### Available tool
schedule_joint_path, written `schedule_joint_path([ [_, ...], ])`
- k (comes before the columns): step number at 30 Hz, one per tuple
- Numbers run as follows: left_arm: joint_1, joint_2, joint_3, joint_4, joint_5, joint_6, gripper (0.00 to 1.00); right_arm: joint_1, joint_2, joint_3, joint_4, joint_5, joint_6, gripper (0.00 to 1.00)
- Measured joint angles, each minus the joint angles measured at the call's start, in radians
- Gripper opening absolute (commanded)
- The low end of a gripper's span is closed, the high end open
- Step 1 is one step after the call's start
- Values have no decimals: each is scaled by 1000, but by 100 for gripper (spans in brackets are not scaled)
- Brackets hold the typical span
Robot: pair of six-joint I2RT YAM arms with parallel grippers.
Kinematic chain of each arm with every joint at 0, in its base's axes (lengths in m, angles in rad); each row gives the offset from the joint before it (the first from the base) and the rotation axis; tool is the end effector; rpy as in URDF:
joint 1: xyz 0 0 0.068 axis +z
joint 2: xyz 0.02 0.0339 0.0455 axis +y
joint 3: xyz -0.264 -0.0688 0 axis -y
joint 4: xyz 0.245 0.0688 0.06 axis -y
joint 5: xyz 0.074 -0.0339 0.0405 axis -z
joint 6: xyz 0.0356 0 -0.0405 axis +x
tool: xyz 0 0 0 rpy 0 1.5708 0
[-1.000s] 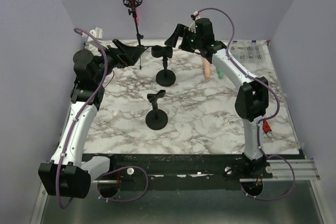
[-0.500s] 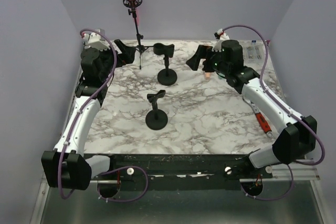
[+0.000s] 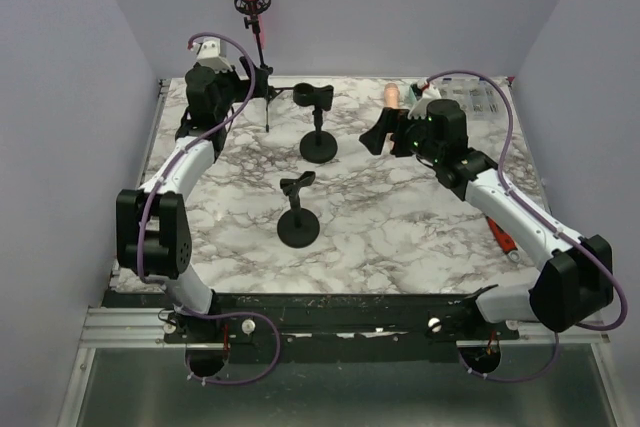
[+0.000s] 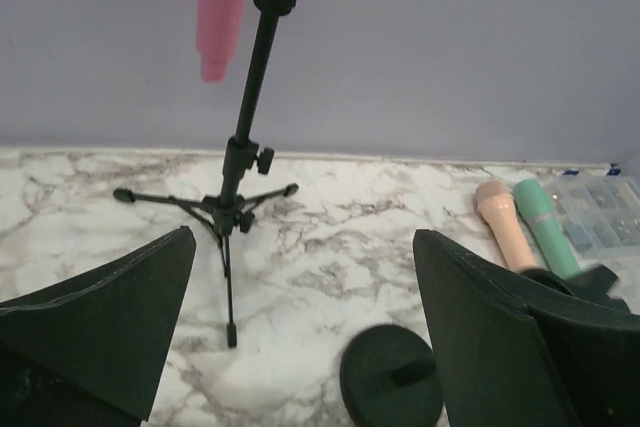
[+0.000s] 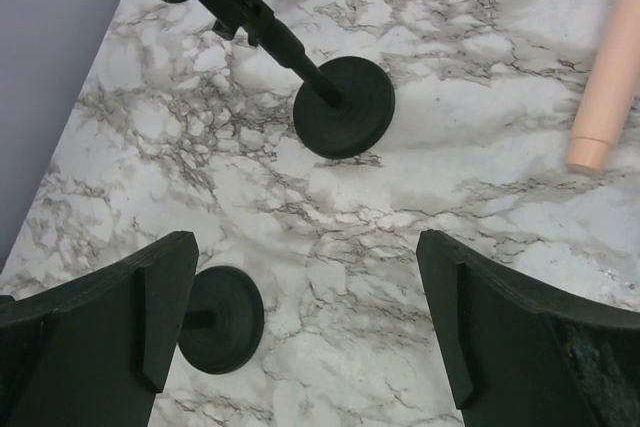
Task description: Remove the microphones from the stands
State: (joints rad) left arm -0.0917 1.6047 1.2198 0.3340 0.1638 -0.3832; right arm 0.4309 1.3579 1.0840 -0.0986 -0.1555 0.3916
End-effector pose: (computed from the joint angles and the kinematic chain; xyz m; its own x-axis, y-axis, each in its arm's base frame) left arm 0.3854 -0.0413 0.3354 -0.1414 -0.3574 -0.9232 0.2153 0.8991 -0.3811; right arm 0.2866 0.1378 0.3233 -0.5132 0.1791 -0.8394 -0.3763 0.8320 0.4076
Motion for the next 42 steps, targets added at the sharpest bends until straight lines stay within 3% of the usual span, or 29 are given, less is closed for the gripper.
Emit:
schedule_joint_path([
  [6, 0, 270, 152, 247, 1, 29, 83, 0, -44, -49, 80, 5, -3, 100],
  [12, -3, 472, 338, 320, -27, 73, 80, 0, -50, -73, 119, 29, -14, 100],
  [16, -4, 571, 492, 332, -42, 103, 67, 0, -39, -74, 137, 32, -19, 100],
  [21, -8, 651, 622, 331, -51, 126, 40, 0, -11, -74, 150, 35, -20, 100],
  [28, -13, 678, 650, 316, -57, 163, 4, 0, -5, -76, 152, 48, -27, 100],
  [35, -14, 646, 592, 337, -60, 234, 0, 0, -6, -88, 167, 54, -27, 100],
  [42, -15, 465, 315, 397, -95, 287, 0, 0, -7, -119, 185, 53, -26, 100],
])
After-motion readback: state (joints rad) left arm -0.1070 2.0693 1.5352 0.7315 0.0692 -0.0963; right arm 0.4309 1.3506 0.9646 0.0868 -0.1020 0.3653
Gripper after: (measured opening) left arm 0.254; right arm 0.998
